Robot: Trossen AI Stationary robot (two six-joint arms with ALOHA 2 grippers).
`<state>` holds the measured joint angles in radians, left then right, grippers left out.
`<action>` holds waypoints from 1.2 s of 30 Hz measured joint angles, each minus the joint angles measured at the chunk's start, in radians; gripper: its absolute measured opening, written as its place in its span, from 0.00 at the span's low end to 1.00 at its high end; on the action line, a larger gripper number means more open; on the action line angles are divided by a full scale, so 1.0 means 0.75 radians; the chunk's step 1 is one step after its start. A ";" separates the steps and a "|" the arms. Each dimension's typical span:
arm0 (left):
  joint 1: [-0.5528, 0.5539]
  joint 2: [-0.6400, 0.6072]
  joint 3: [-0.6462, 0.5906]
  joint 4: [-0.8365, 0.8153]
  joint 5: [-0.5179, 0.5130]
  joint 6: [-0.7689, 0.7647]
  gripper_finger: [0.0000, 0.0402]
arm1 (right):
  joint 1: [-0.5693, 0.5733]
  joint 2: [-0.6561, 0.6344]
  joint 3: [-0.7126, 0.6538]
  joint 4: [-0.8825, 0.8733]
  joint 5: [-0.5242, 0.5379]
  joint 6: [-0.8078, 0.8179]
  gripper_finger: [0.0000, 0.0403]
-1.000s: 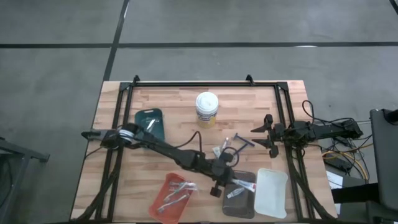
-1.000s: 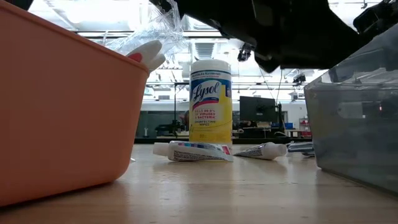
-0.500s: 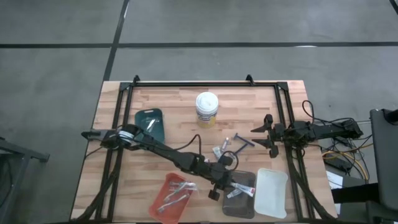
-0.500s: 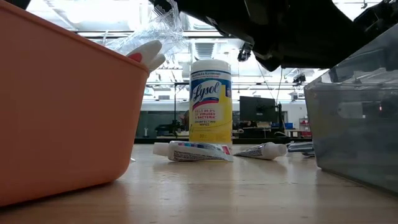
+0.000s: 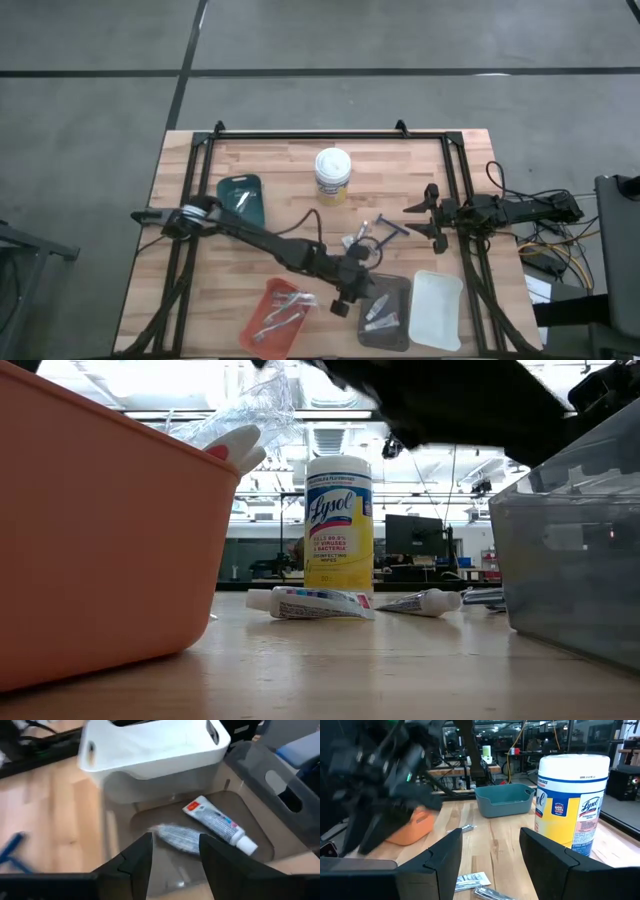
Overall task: Pick & Place Travel size toiletries
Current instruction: Adjust the orange bin
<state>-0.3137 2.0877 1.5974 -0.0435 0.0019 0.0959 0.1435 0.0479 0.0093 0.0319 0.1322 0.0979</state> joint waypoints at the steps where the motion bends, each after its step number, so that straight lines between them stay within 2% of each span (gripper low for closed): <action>1: 0.006 -0.030 0.000 -0.049 -0.005 0.001 0.42 | 0.000 0.000 0.000 -0.001 -0.001 -0.001 0.49; 6: 0.025 -0.152 -0.010 -0.275 -0.057 0.002 0.41 | 0.000 0.001 0.000 0.000 0.000 0.004 0.49; 11: 0.036 -0.276 -0.148 -0.315 -0.106 -0.008 0.41 | 0.000 0.000 0.000 0.000 -0.001 0.004 0.49; 16: 0.052 -0.441 -0.405 -0.184 -0.161 -0.083 0.41 | 0.000 0.000 0.000 0.000 -0.001 0.005 0.49; 21: 0.074 -0.611 -0.703 0.051 -0.228 -0.132 0.41 | 0.000 0.000 0.000 0.001 0.000 0.001 0.49; 26: 0.094 -0.702 -0.947 0.181 -0.300 -0.245 0.41 | 0.000 0.000 0.000 0.000 -0.001 0.004 0.49; 30: 0.109 -0.708 -1.068 0.251 -0.384 -0.320 0.41 | 0.000 0.000 0.000 0.000 0.000 0.003 0.49; 36: 0.150 -0.704 -1.132 0.269 -0.466 -0.304 0.41 | 0.000 0.001 0.000 0.000 -0.001 0.005 0.49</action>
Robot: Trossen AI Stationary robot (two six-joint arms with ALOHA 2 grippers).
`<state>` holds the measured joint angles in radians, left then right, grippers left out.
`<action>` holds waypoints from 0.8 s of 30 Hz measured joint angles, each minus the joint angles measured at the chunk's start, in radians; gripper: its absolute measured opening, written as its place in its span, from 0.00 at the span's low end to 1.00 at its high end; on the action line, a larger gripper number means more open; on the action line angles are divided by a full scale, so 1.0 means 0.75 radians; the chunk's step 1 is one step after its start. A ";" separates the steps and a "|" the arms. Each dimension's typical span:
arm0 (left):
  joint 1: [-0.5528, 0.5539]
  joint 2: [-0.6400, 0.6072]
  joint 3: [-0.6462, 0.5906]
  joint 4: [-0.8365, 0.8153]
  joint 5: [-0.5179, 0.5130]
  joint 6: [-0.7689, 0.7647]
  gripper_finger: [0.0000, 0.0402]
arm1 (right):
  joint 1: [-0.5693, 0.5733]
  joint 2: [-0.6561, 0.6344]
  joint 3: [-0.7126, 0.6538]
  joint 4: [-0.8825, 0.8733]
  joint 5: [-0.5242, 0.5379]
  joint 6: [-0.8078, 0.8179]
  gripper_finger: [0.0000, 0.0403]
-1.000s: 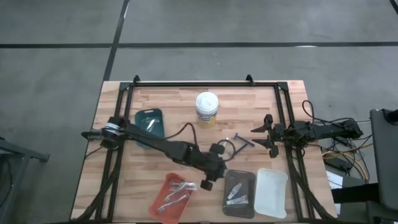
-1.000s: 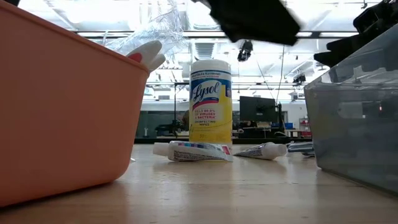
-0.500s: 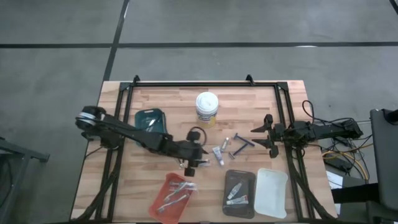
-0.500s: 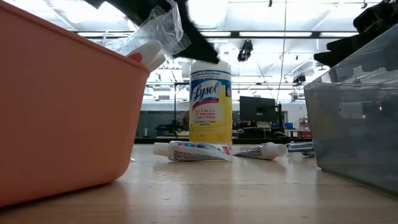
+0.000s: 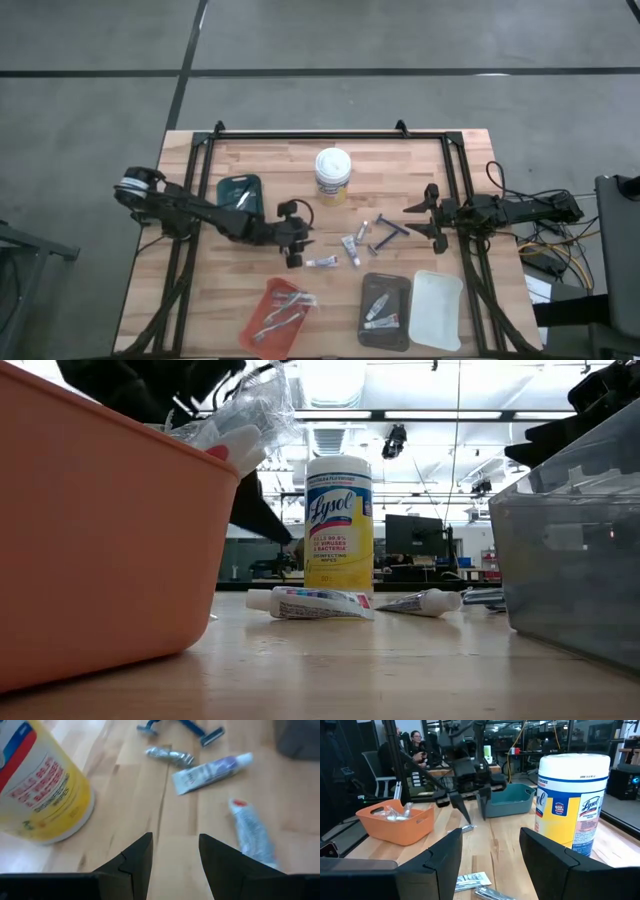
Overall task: Pick & Place Travel size toiletries
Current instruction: Adjust the orange bin
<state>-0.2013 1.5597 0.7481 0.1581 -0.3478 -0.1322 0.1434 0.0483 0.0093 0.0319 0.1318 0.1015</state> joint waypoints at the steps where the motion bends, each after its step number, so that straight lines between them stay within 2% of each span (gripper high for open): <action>1: 0.009 0.000 -0.007 -0.003 0.000 0.007 0.41 | 0.000 0.000 0.000 0.000 0.000 -0.001 0.49; 15: 0.060 0.010 -0.098 -0.020 0.105 0.069 0.41 | 0.000 0.000 0.000 0.000 0.000 -0.005 0.49; 24: 0.051 0.014 -0.140 -0.002 0.129 -0.031 0.41 | 0.000 0.000 0.000 0.000 0.000 -0.005 0.49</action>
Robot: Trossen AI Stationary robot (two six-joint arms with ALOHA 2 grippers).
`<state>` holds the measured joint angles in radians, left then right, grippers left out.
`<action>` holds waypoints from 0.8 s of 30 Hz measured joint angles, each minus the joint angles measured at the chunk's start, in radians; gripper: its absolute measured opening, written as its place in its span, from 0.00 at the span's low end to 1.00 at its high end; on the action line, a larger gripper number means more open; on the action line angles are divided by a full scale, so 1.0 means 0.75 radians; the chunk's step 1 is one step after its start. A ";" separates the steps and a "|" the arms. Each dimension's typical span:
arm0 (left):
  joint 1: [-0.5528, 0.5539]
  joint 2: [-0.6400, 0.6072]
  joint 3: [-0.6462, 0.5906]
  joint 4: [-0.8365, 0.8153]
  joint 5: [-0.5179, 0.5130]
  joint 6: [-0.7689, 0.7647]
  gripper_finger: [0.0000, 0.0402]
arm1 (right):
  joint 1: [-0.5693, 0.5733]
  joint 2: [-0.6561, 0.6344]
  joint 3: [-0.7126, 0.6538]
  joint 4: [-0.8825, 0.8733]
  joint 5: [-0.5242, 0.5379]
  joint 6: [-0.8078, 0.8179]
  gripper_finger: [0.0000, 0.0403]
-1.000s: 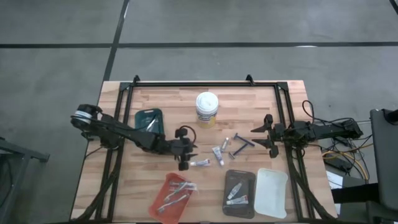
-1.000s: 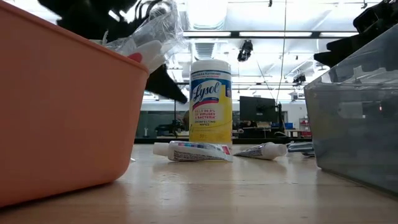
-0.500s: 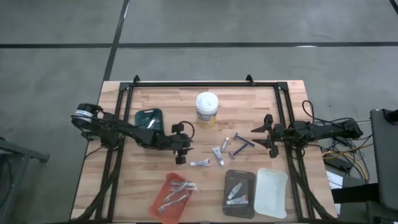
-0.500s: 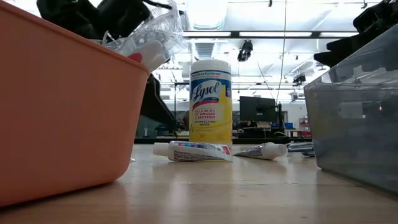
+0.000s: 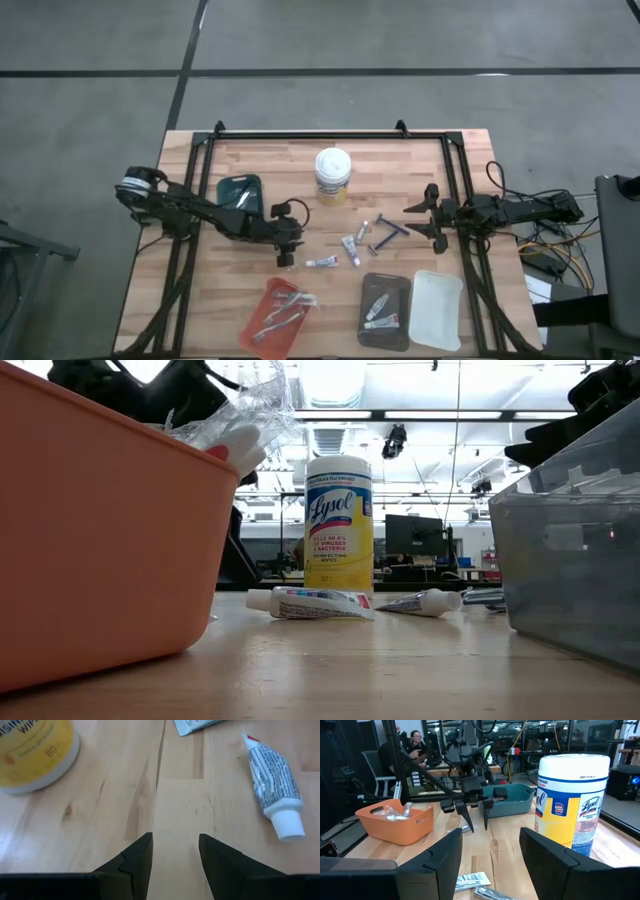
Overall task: Pick & Place Travel size toiletries
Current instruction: Adjust the orange bin
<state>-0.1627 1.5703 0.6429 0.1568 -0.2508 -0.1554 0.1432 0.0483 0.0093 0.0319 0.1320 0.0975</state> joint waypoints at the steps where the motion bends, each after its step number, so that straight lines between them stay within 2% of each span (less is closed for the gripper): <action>1: 0.000 0.000 -0.003 0.000 0.000 -0.001 0.41 | 0.000 0.000 0.000 0.000 0.000 0.000 0.49; 14: -0.002 0.002 -0.016 -0.044 -0.001 -0.028 0.41 | 0.000 0.001 0.000 -0.001 0.000 0.000 0.49; 21: -0.015 0.088 0.005 -0.027 0.001 -0.125 0.41 | 0.000 0.001 0.000 -0.001 0.000 -0.001 0.49; 24: -0.032 0.139 0.055 0.014 0.051 -0.126 0.41 | 0.001 0.000 0.000 0.000 0.000 -0.001 0.49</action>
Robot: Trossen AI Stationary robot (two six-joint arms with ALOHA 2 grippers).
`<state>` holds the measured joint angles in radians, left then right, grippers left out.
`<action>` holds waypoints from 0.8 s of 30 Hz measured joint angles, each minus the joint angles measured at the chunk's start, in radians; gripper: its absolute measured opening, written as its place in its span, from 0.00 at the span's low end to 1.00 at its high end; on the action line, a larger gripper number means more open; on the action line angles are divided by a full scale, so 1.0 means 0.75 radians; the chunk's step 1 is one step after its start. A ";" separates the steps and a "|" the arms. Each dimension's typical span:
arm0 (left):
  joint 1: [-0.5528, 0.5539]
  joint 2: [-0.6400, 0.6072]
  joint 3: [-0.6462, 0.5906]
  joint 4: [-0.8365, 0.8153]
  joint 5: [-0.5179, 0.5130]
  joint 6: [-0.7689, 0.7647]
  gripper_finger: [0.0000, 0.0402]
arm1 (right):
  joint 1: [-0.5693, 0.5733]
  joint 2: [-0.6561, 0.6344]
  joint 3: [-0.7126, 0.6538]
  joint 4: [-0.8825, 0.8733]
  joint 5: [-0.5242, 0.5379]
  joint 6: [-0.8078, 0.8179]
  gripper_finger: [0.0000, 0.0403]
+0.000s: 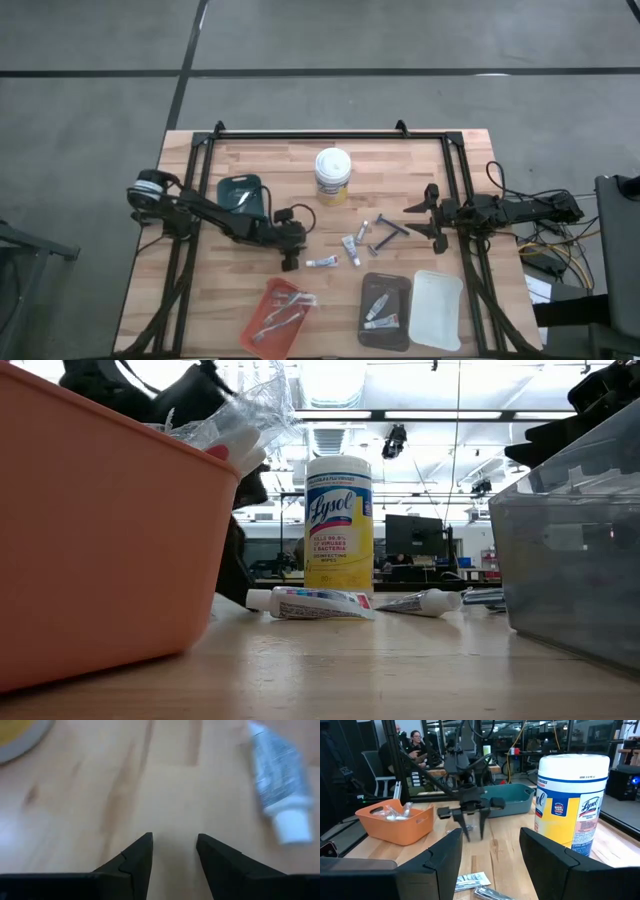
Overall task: Pick & Place Travel size toiletries
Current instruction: Adjust the orange bin
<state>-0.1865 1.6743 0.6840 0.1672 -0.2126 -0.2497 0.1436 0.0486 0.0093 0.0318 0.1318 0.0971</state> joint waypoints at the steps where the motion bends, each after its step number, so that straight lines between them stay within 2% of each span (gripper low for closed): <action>1: -0.009 0.011 0.020 -0.001 0.017 0.020 0.41 | -0.001 0.000 0.000 0.000 0.001 0.000 0.49; 6: -0.042 0.022 0.092 -0.062 0.128 0.136 0.41 | 0.000 0.000 0.000 0.000 0.000 0.000 0.49; 24: -0.174 0.046 0.164 -0.095 0.156 0.104 0.41 | 0.000 0.000 0.000 0.000 0.000 0.000 0.49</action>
<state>-0.3172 1.7088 0.8070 0.0960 -0.0955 -0.1718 0.1436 0.0486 0.0093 0.0319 0.1318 0.0971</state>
